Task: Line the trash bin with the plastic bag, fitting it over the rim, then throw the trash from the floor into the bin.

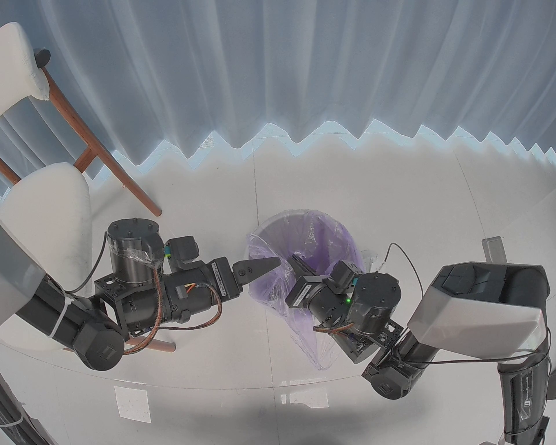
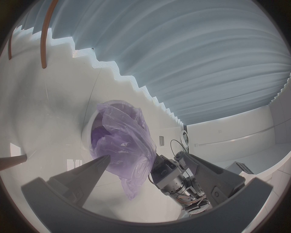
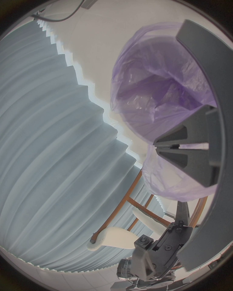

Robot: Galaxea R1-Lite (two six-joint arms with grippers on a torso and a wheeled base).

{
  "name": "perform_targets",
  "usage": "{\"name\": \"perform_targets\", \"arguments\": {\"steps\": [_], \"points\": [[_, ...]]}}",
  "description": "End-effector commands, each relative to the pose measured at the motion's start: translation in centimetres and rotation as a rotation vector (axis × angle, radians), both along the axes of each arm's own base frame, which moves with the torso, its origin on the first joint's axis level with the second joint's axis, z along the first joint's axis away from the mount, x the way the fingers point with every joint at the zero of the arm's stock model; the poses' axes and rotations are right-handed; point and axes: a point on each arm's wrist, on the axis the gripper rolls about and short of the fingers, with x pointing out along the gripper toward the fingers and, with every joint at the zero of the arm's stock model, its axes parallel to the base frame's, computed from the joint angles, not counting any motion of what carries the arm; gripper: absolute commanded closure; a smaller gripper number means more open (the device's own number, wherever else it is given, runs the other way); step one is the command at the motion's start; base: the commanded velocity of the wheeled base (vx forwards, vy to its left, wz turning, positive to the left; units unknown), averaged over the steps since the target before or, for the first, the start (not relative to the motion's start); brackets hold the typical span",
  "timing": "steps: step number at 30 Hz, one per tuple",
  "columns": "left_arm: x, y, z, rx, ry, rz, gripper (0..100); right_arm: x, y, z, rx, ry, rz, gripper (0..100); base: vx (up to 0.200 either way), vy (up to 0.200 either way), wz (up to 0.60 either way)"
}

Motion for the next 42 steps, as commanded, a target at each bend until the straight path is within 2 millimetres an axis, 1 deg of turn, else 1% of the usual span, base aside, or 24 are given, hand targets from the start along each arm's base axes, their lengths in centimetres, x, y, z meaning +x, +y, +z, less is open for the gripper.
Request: {"name": "perform_targets", "arguments": {"steps": [1,5,11,14,17,19,21,22,24,26,32,35,36,37,42], "points": [[0.0,0.1,0.1,-0.002,-0.005,0.003,0,0.3,0.6,-0.2,0.004,-0.025,0.032,100,0.0,0.0,0.0],[0.5,0.8,0.4,-0.006,-0.013,0.029,0,-0.3,1.1,-0.4,0.003,-0.014,0.052,100,0.0,0.0,0.0],[0.8,1.0,0.4,-0.007,-0.014,0.039,0,-1.6,1.9,0.1,0.008,-0.008,0.09,100,0.0,0.0,0.0],[1.1,1.2,0.3,-0.009,-0.011,0.041,0,-3.6,3.5,-0.2,0.008,0.019,0.156,100,0.0,0.0,0.0],[1.1,0.9,-0.4,0.001,0.01,0.03,0,-4.6,4.4,-0.3,0.003,0.023,0.189,100,0.0,0.0,0.0],[1.3,0.6,-1.3,0.013,0.033,0.025,0,-4.8,4.7,-0.5,-0.003,0.025,0.197,100,0.0,0.0,0.0],[1.6,0.5,-1.9,0.017,0.041,0.027,0,-5.1,5.0,-0.6,-0.003,0.03,0.206,100,0.0,0.0,0.0],[1.6,0.5,-1.9,0.017,0.041,0.027,0,-5.1,5.0,-0.6,-0.003,0.03,0.206,100,0.0,0.0,0.0],[2.1,0.3,-3.0,0.033,0.067,0.028,0,-5.4,5.0,-0.9,-0.01,0.039,0.212,100,0.0,0.0,0.0],[2.2,0.2,-3.4,0.038,0.077,0.028,0,-5.4,5.0,-0.9,-0.011,0.042,0.212,100,0.0,0.0,0.0],[2.1,-0.1,-3.4,0.039,0.077,0.028,0,-5.6,4.8,-1.2,-0.021,0.053,0.212,100,0.0,0.0,0.0],[2.1,-0.1,-3.4,0.041,0.075,0.031,0,-6.0,4.5,-1.4,-0.038,0.067,0.213,100,0.0,0.0,0.0],[2.1,-0.1,-3.4,0.042,0.074,0.03,100,-6.2,4.3,-1.4,-0.043,0.071,0.213,100,0.0,0.0,0.0],[2.1,-0.1,-3.4,0.042,0.074,0.03,100,-6.2,4.3,-1.4,-0.043,0.071,0.213,100,0.0,0.0,0.0],[2.0,0.1,-3.4,0.07,0.047,0.023,100,-7.5,2.9,-0.3,-0.05,0.089,0.21,100,0.0,0.0,0.0]]}}
